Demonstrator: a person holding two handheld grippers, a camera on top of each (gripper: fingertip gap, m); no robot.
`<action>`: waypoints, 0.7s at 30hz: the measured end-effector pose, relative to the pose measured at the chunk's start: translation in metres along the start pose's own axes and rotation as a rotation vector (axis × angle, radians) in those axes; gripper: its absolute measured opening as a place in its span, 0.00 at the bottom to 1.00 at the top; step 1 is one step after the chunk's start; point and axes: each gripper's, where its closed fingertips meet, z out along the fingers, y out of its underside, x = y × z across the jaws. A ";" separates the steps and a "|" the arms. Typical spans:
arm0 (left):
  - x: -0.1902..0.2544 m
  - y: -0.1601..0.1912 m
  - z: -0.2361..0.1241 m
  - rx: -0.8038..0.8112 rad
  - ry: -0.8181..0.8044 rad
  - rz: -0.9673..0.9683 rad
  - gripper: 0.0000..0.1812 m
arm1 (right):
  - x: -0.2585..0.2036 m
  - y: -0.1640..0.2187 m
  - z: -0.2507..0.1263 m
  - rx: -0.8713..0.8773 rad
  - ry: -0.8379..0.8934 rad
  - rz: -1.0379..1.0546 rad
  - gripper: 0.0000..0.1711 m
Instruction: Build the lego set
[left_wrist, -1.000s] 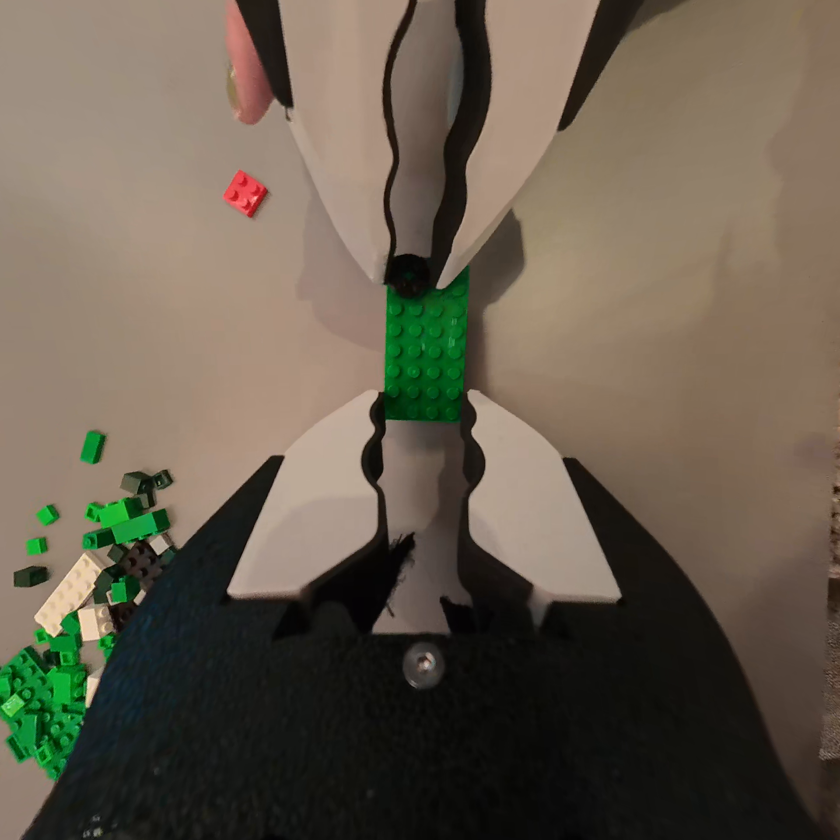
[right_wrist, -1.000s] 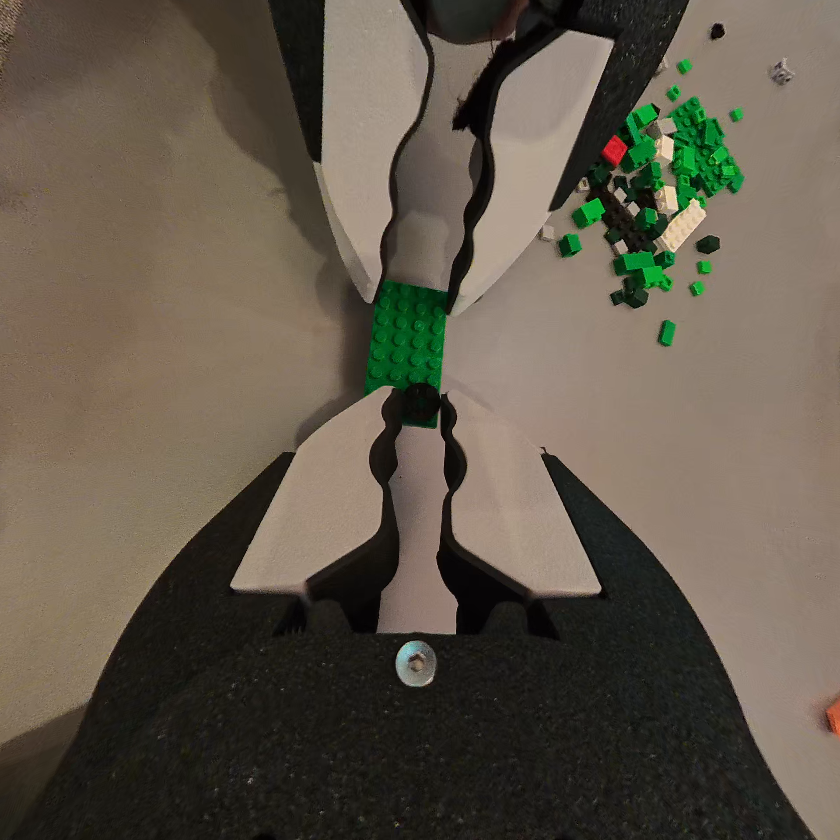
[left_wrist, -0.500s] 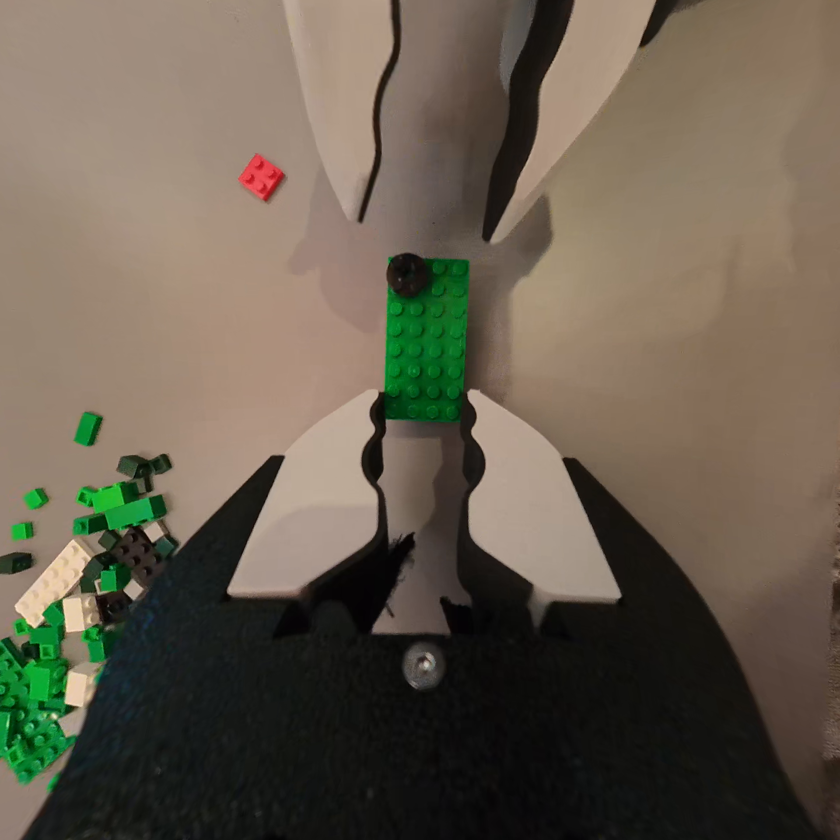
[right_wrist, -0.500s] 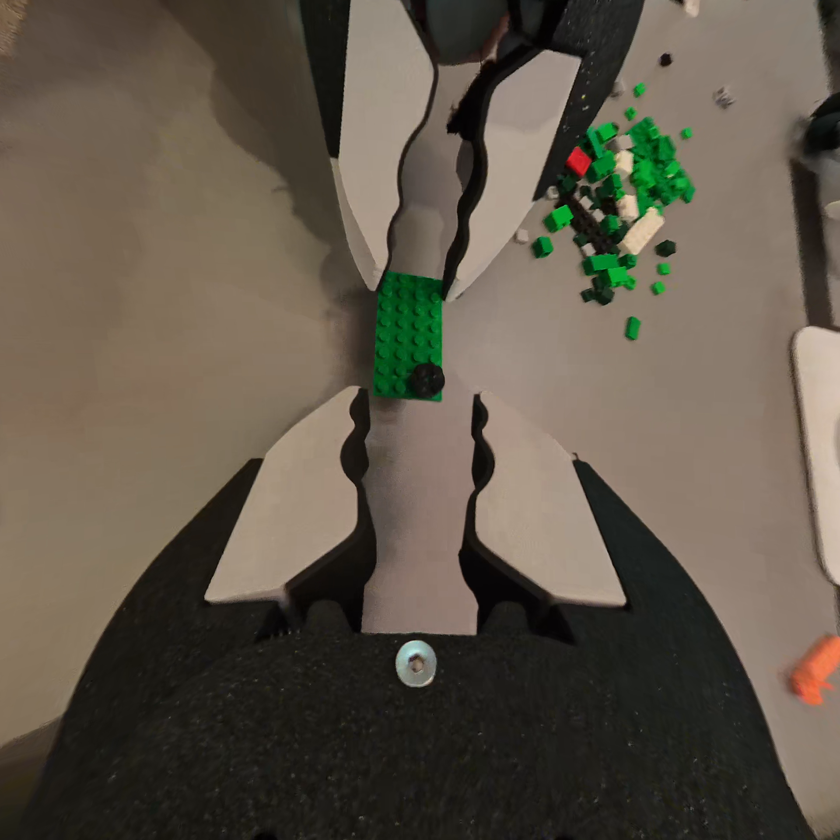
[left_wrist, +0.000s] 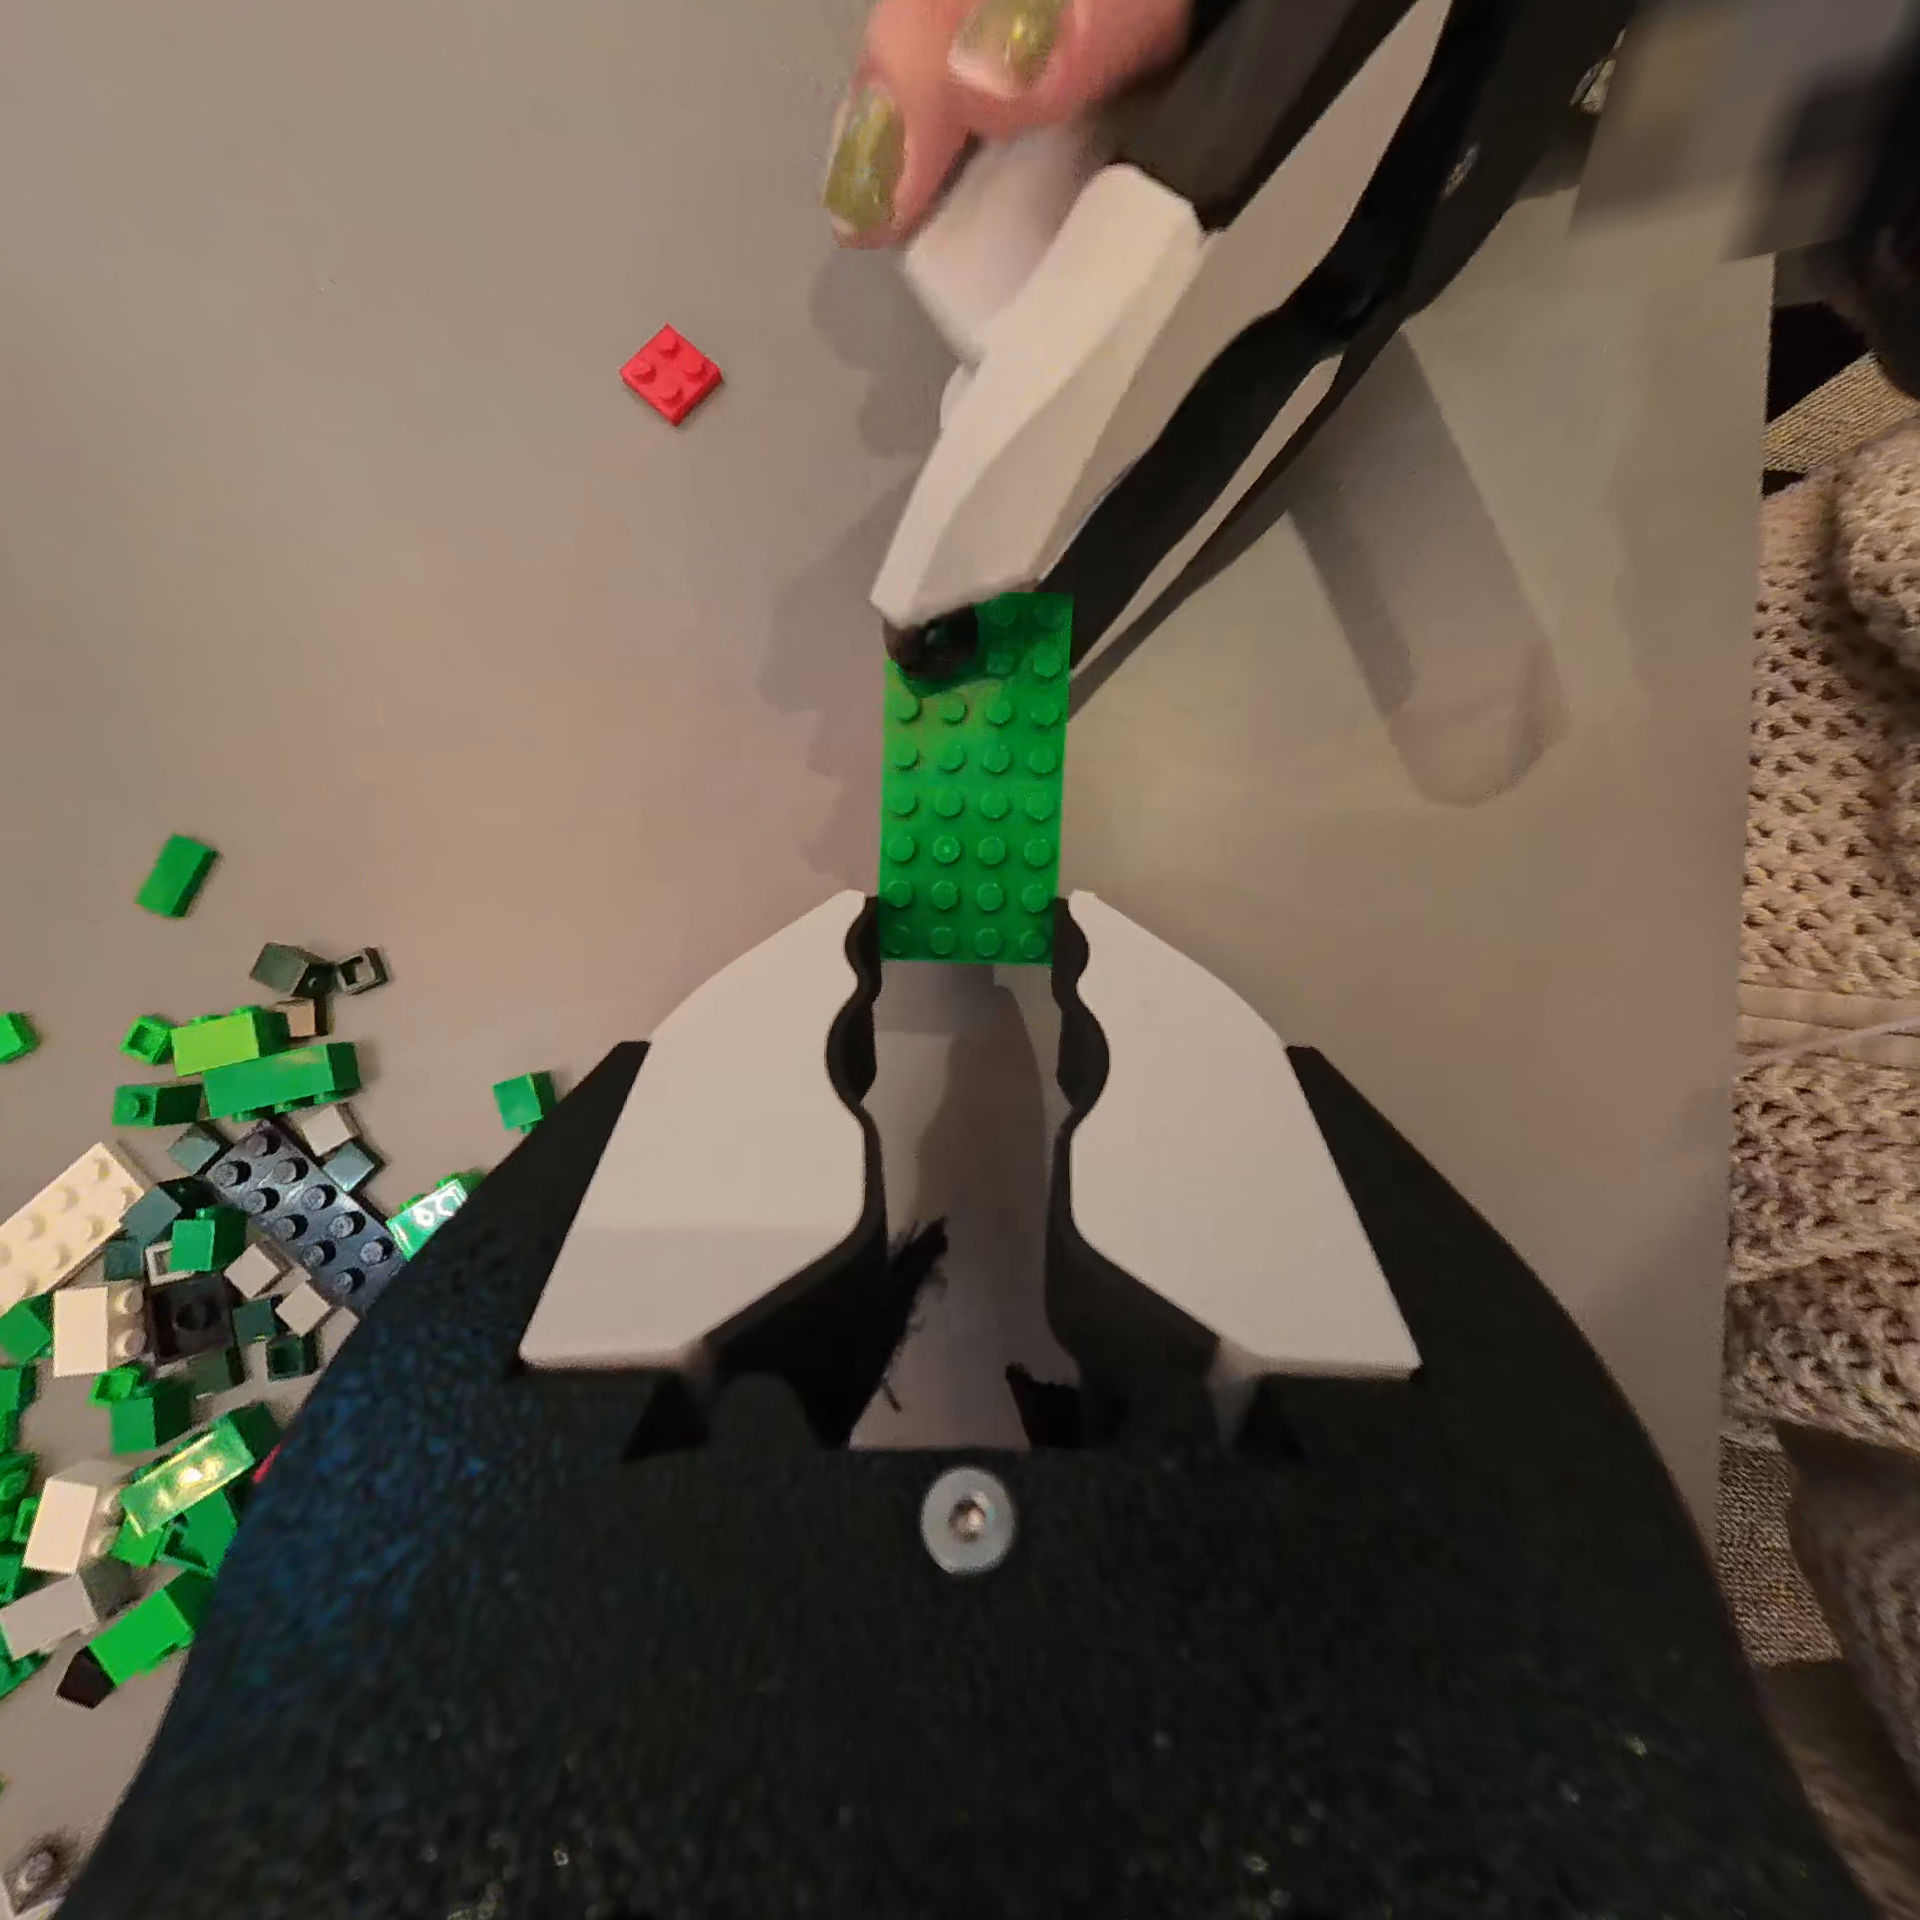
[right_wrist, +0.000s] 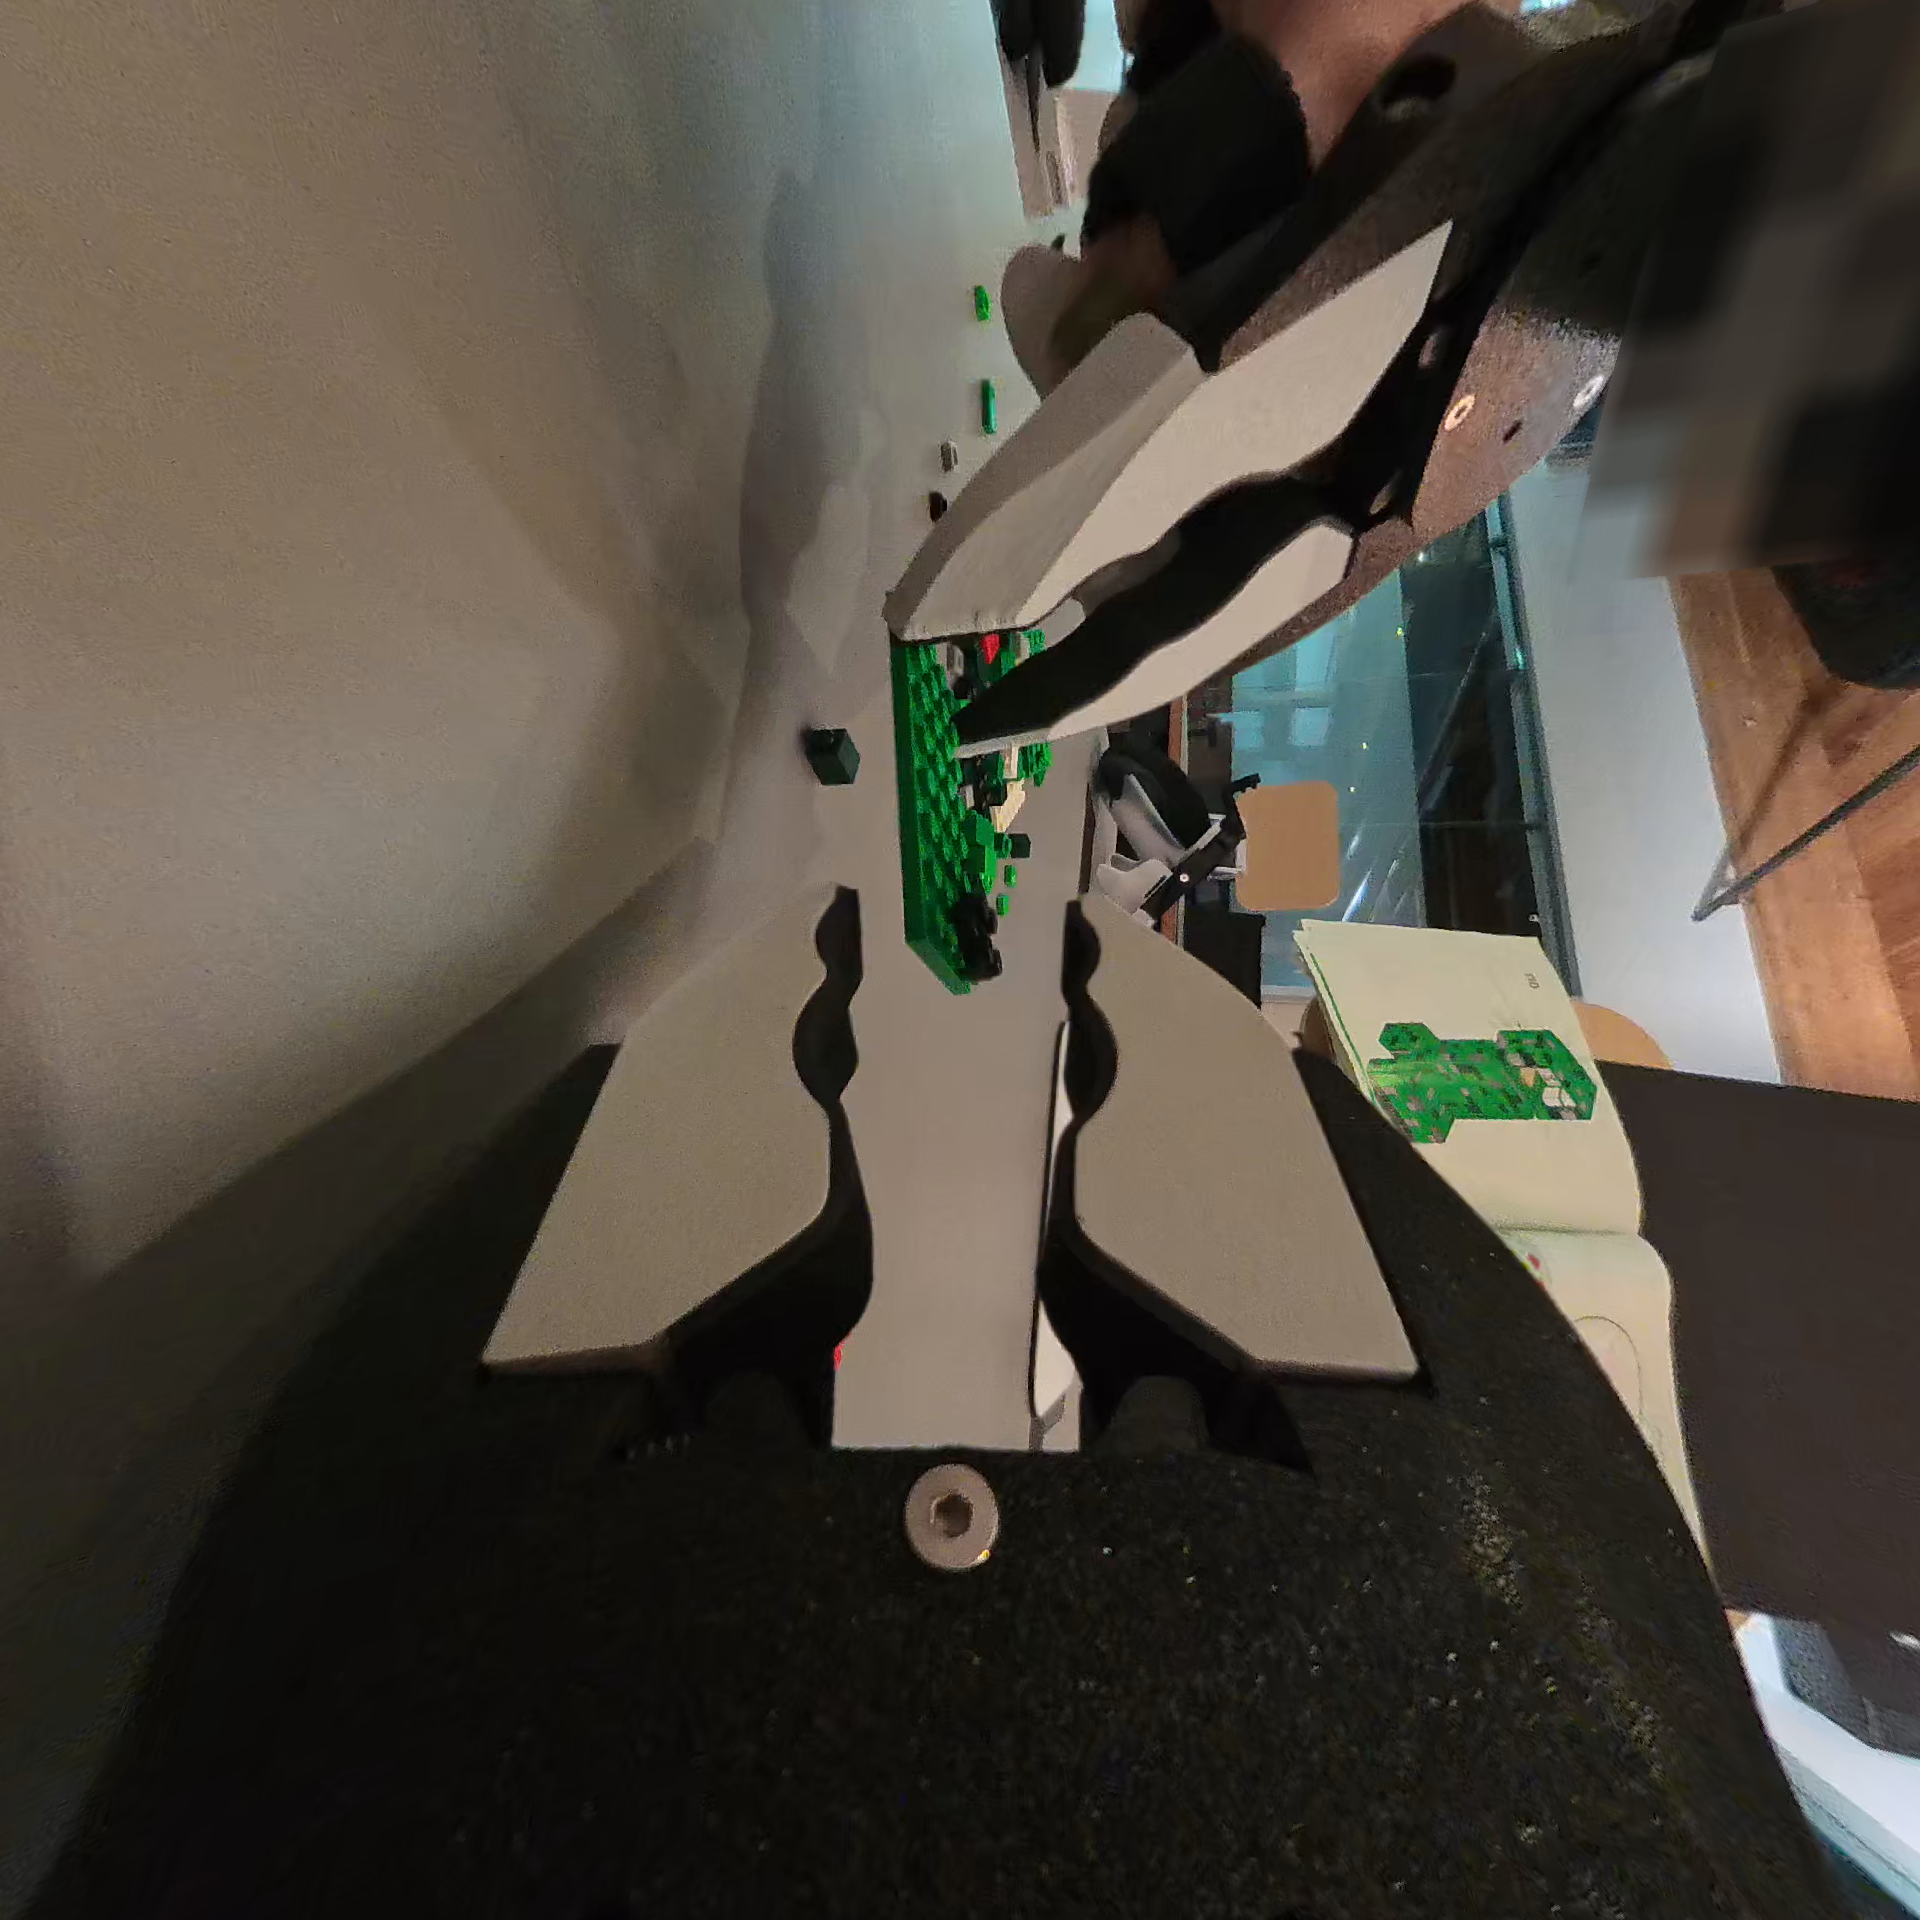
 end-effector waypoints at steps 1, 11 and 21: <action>0.001 0.000 0.000 0.001 0.004 0.001 0.17 | 0.000 0.000 0.002 -0.009 0.005 -0.003 0.20; 0.011 -0.010 -0.001 0.121 0.067 0.009 0.17 | 0.002 0.002 -0.005 0.033 -0.040 0.182 0.06; 0.004 -0.032 0.000 0.232 -0.406 0.519 0.22 | 0.010 -0.003 -0.009 0.104 -0.093 0.382 0.06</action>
